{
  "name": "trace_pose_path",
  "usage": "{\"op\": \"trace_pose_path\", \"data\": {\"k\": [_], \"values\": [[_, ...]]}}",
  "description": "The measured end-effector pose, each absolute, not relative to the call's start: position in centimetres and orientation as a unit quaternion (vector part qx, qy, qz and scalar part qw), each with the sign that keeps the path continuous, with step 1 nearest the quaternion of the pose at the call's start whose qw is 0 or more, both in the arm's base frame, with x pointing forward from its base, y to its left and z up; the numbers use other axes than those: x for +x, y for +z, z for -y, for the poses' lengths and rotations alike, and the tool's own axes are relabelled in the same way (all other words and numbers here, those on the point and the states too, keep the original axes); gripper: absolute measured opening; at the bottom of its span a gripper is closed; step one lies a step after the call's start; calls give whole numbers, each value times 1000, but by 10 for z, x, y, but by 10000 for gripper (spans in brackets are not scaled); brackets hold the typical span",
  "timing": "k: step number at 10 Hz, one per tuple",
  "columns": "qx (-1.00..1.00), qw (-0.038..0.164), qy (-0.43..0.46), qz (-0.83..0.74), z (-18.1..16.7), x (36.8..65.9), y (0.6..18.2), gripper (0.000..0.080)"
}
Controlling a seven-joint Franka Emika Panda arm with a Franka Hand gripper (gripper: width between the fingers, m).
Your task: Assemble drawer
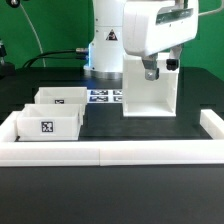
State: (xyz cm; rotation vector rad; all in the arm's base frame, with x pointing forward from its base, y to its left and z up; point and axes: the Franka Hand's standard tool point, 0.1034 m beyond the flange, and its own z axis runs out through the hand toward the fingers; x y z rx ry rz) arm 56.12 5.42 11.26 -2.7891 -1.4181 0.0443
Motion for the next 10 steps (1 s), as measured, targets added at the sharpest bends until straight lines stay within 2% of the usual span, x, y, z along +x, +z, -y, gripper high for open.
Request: {"op": "trace_pose_path", "data": {"k": [6, 10], "values": [[-896, 7, 12, 444, -54, 560, 113, 650], [-951, 3, 12, 309, -55, 510, 133, 650]]}}
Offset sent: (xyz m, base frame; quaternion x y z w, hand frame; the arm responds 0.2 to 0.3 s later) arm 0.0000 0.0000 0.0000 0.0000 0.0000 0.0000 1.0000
